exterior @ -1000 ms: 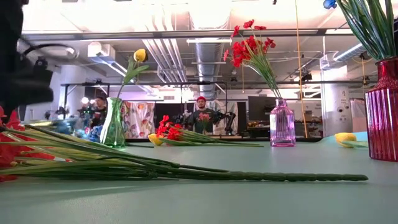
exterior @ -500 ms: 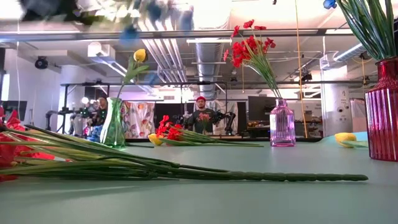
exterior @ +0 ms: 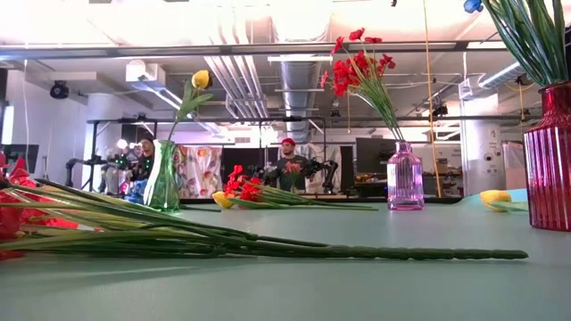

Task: Sort flowers into vase by color
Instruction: Put the bottom blue flower into the red vase

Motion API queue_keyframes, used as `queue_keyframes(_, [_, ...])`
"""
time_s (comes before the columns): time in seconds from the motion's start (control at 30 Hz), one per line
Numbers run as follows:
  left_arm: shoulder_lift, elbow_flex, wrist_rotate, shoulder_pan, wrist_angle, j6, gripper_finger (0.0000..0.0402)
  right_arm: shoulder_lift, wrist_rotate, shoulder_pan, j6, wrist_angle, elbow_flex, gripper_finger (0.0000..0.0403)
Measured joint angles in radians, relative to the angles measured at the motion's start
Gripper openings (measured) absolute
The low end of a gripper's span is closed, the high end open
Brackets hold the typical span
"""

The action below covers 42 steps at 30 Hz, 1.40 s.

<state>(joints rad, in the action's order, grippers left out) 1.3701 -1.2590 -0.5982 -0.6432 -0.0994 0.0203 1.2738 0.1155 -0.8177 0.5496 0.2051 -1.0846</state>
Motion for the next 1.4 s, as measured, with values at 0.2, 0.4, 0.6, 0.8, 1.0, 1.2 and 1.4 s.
queue_keyframes(0.2, [0.0, 0.124, 0.034, 0.038, 0.28, 0.126, 0.0, 0.142, 0.146, 0.003, -0.101, -0.364, -0.283, 0.0246])
queue_keyframes(0.4, [0.0, 0.244, 0.069, 0.039, 0.584, 0.181, 0.0, 0.25, 0.365, 0.014, -0.181, -0.609, -0.52, 0.0246])
queue_keyframes(0.6, [0.001, 0.361, 0.099, 0.04, 0.843, 0.171, 0.0, 0.298, 0.528, 0.032, -0.334, -0.643, -0.628, 0.0247])
queue_keyframes(0.8, [0.002, 0.437, 0.114, 0.039, 0.987, 0.13, 0.0, 0.313, 0.539, 0.102, -0.381, -0.642, -0.663, 0.0248])
queue_keyframes(1.0, [0.045, 0.432, 0.114, 0.039, 1.03, 0.117, 0.0, 0.313, 0.459, 0.196, -0.415, -0.641, -0.663, 0.0282])
queue_keyframes(1.2, [0.129, 0.362, 0.111, 0.041, 1.036, 0.129, 0.0, 0.32, 0.317, 0.286, -0.447, -0.613, -0.663, 0.0323])
queue_keyframes(1.4, [0.182, 0.299, -0.001, 0.04, 1.04, 0.159, 0.0, 0.333, 0.155, 0.31, -0.567, -0.518, -0.663, 0.0342])
